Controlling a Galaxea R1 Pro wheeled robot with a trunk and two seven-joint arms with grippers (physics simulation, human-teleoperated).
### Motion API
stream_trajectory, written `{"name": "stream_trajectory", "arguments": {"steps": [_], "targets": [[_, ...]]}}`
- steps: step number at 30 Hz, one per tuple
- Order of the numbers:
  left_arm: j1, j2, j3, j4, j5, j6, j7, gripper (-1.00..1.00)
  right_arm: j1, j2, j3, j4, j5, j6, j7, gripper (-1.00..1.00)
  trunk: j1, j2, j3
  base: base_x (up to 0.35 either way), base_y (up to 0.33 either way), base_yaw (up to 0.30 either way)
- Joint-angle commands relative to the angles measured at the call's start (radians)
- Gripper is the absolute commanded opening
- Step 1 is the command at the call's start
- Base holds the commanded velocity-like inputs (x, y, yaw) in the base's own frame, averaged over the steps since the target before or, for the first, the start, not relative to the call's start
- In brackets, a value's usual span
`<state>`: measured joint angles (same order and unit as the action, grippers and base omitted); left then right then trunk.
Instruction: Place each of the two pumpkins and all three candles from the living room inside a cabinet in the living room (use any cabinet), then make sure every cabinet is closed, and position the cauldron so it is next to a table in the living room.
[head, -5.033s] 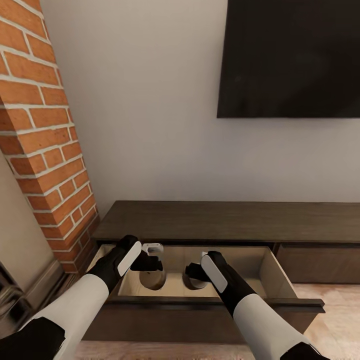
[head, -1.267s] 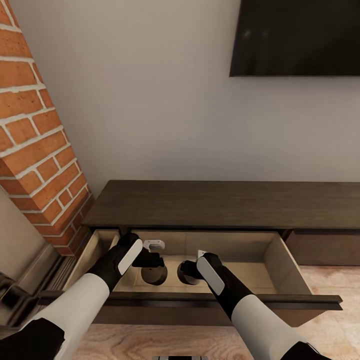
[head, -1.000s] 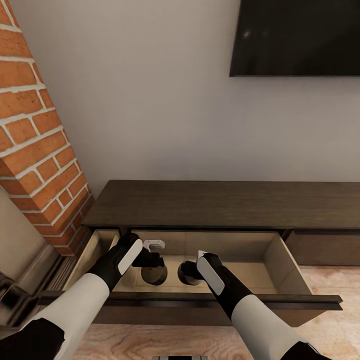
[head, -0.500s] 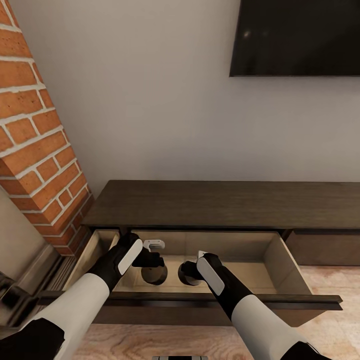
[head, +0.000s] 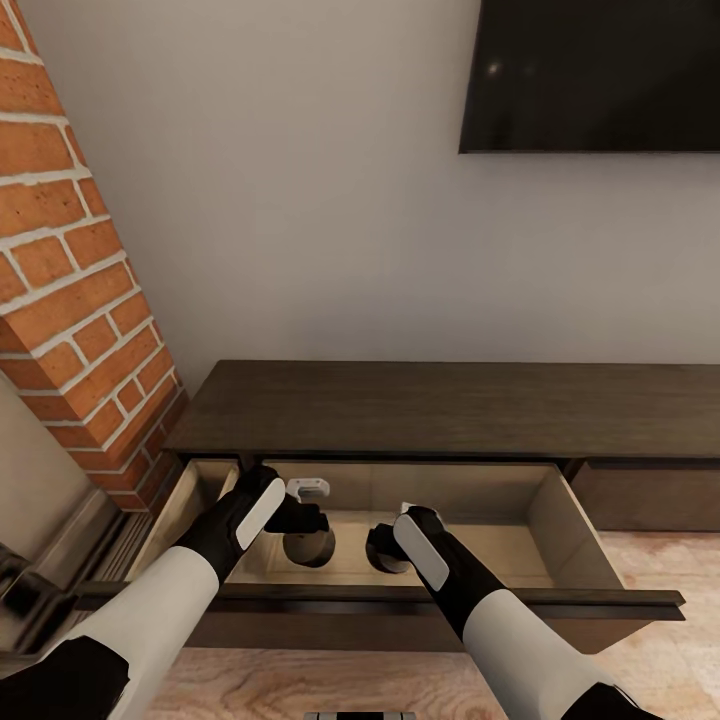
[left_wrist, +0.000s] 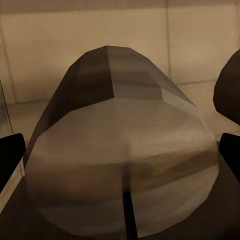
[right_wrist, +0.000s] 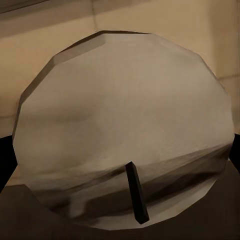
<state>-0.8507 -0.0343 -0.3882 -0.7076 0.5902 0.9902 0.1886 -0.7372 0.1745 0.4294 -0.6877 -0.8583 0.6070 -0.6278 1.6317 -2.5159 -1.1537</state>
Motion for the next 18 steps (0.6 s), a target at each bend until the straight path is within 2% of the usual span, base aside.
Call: {"name": "stream_trajectory", "arguments": {"steps": [1, 6, 7, 18], "targets": [[-0.001, 0.001, -0.003, -0.001, 0.009, 0.002, 0.012, -1.0, -0.001, 0.0, 0.002, -0.001, -0.009, 0.001, -0.009, -1.0, 0.0, 0.0, -0.001, 0.0, 0.0, 0.0], [-0.001, 0.001, -0.003, -0.001, 0.009, 0.002, 0.012, -1.0, -0.001, 0.0, 0.002, -0.001, -0.009, 0.001, -0.01, -1.0, 0.0, 0.0, -0.001, 0.0, 0.0, 0.0], [-0.001, 0.001, -0.003, -0.001, 0.009, 0.002, 0.012, -1.0, -0.001, 0.0, 0.002, -0.001, -0.009, 0.001, -0.01, 1.0, 0.0, 0.0, -0.001, 0.0, 0.0, 0.0], [-0.001, 0.0, -0.003, -0.001, 0.009, 0.002, 0.012, -1.0, -0.001, 0.0, 0.002, -0.001, -0.01, 0.001, -0.01, 1.0, 0.0, 0.0, -0.001, 0.0, 0.0, 0.0]]}}
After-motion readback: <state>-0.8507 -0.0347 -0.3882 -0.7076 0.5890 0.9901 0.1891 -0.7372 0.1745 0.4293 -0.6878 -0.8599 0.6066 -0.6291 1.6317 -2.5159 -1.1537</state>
